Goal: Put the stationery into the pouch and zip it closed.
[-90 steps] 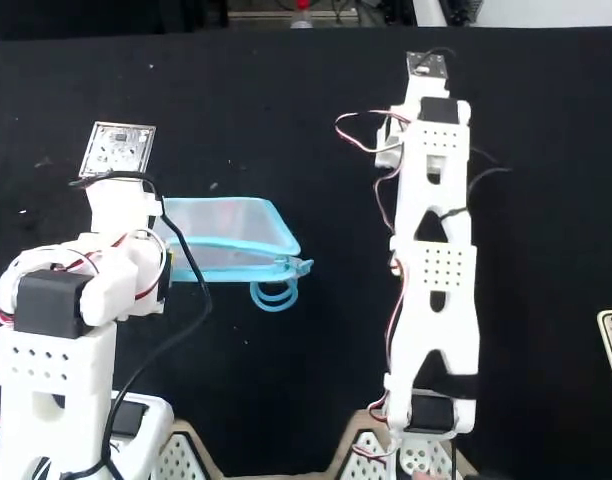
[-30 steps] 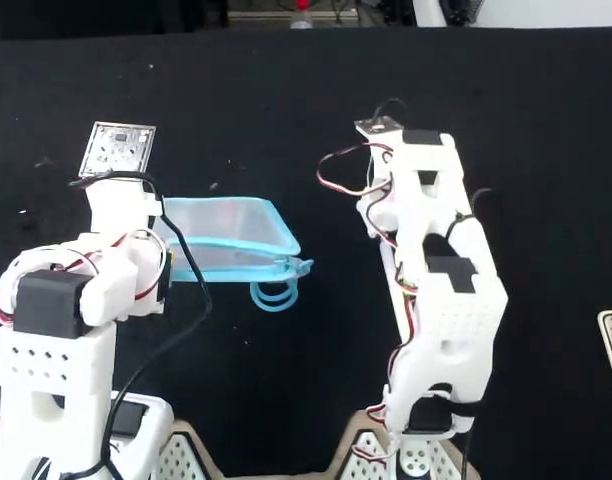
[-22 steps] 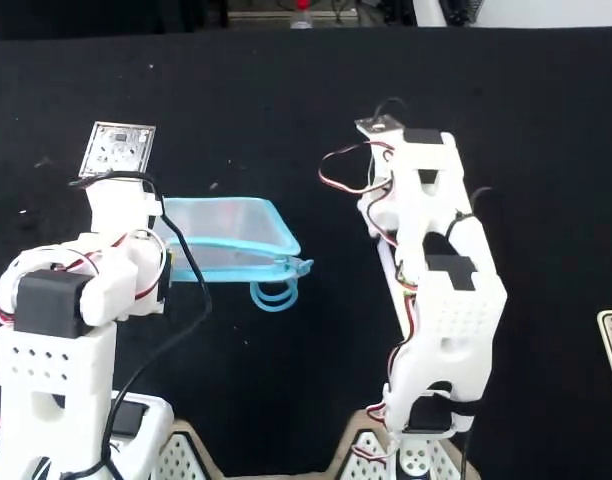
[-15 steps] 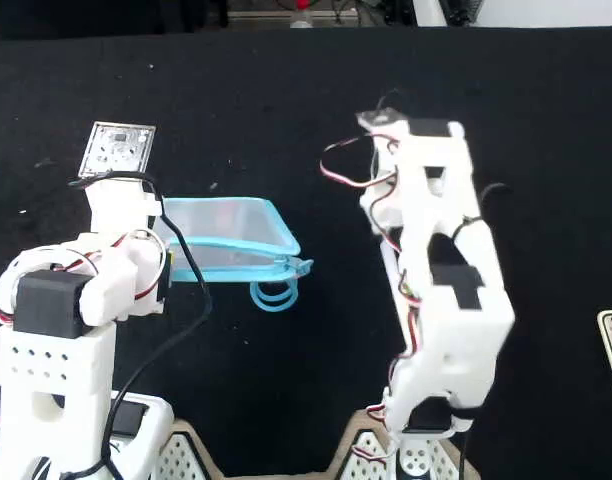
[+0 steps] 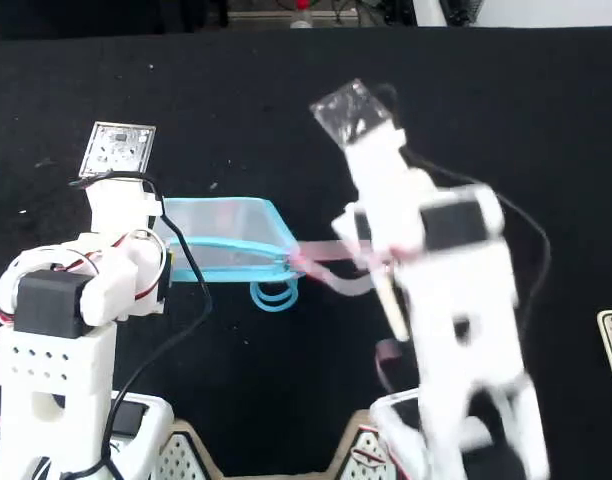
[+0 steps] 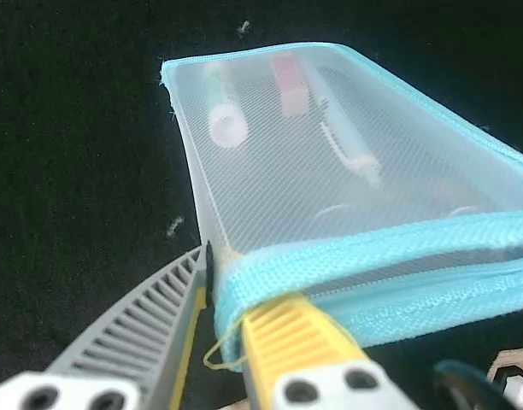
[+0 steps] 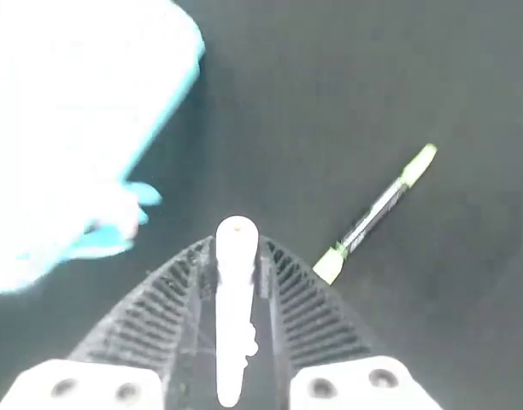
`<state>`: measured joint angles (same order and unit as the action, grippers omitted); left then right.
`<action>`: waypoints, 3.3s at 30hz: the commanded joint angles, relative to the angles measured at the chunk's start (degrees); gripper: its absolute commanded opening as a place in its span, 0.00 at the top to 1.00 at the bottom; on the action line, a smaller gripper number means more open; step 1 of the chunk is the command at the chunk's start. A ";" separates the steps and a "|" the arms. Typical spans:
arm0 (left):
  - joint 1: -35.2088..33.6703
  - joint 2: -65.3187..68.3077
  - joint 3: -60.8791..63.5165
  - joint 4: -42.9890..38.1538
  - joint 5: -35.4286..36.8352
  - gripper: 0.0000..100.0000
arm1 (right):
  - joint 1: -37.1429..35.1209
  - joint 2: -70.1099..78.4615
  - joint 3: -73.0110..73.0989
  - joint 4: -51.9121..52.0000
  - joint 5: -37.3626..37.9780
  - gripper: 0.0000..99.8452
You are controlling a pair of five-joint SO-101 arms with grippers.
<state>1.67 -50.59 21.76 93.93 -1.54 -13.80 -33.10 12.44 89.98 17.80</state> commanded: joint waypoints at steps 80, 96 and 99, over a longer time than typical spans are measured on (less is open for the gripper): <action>0.75 -0.97 -0.75 0.26 -0.53 0.97 | -38.95 -59.74 31.25 -47.12 -9.41 0.99; 0.75 -0.97 -0.75 0.26 -0.53 0.97 | -38.86 -59.21 47.78 -46.51 -0.62 0.99; 0.75 -0.97 -0.75 0.26 -0.53 0.97 | -38.86 -59.12 51.30 -49.32 -0.70 0.99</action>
<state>1.67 -50.59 21.76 93.93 -1.54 -51.96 -93.14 61.05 44.70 16.48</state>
